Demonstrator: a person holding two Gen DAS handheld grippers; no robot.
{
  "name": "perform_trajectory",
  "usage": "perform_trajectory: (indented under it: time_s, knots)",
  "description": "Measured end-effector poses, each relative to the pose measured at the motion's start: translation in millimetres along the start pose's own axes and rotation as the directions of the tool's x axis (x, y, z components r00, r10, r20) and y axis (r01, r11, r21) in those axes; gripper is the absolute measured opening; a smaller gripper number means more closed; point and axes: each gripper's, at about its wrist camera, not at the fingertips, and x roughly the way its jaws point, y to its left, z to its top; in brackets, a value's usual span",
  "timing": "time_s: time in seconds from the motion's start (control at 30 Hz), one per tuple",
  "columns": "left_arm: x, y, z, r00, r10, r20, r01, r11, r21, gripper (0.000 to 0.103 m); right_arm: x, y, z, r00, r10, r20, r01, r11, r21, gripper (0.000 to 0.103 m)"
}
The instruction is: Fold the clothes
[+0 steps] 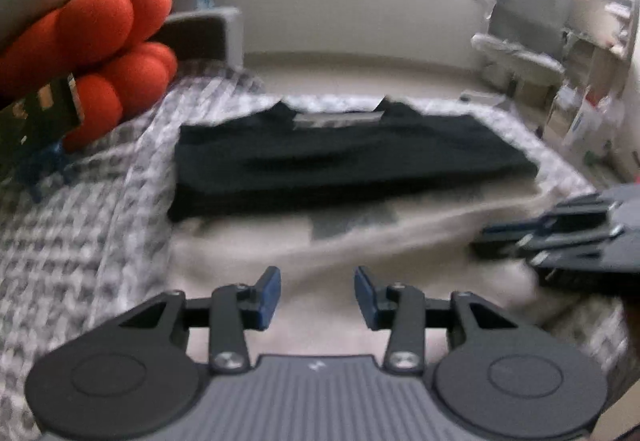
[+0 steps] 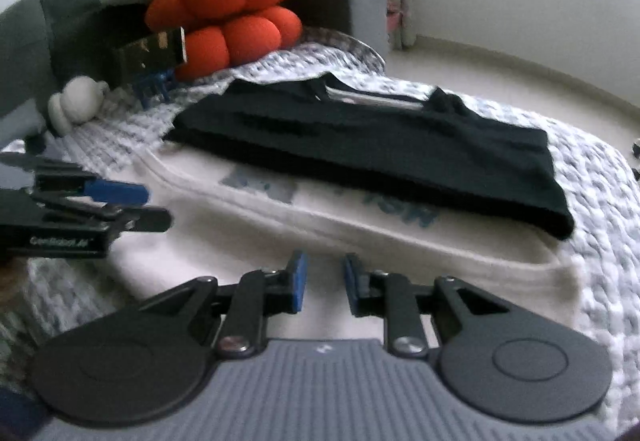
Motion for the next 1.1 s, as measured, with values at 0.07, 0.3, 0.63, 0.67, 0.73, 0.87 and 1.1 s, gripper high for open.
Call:
perform_trajectory:
  time_s: [0.07, 0.3, 0.63, 0.67, 0.73, 0.87, 1.1]
  knots:
    - [9, -7, 4, 1.0, -0.013, -0.003, 0.013, 0.999, 0.03, 0.044, 2, 8, 4, 1.0, 0.01, 0.019, -0.01, 1.0, -0.028, 0.026]
    - [17, -8, -11, 0.998, 0.012, -0.06, -0.007, 0.997, 0.081, 0.045, 10, 9, -4, 0.998, 0.012, -0.06, -0.017, 0.996, -0.088, 0.026]
    - [22, -6, 22, 0.997, -0.077, 0.015, 0.076, 0.994, 0.077, 0.053, 3, -13, 22, 1.0, 0.025, 0.016, -0.023, 0.997, -0.074, 0.058]
    - [29, -4, 24, 0.996, -0.087, -0.001, 0.087, 0.994, 0.059, 0.053, 10, -18, 24, 0.999, 0.043, -0.001, -0.043, 0.997, -0.062, 0.066]
    - [40, 2, 26, 0.995, -0.085, -0.043, 0.085, 0.996, -0.002, 0.052, 25, -25, 22, 0.995, 0.071, -0.075, -0.075, 0.996, -0.046, 0.067]
    - [34, 6, 12, 0.99, -0.129, -0.054, 0.128, 0.992, -0.007, 0.052, 12, -16, 12, 0.977, 0.179, -0.12, -0.193, 0.974, -0.116, 0.062]
    - [4, 1, -9, 0.993, -0.108, -0.053, 0.112, 0.99, 0.083, 0.052, -26, 4, -8, 0.976, 0.187, -0.112, -0.214, 0.919, -0.331, 0.06]
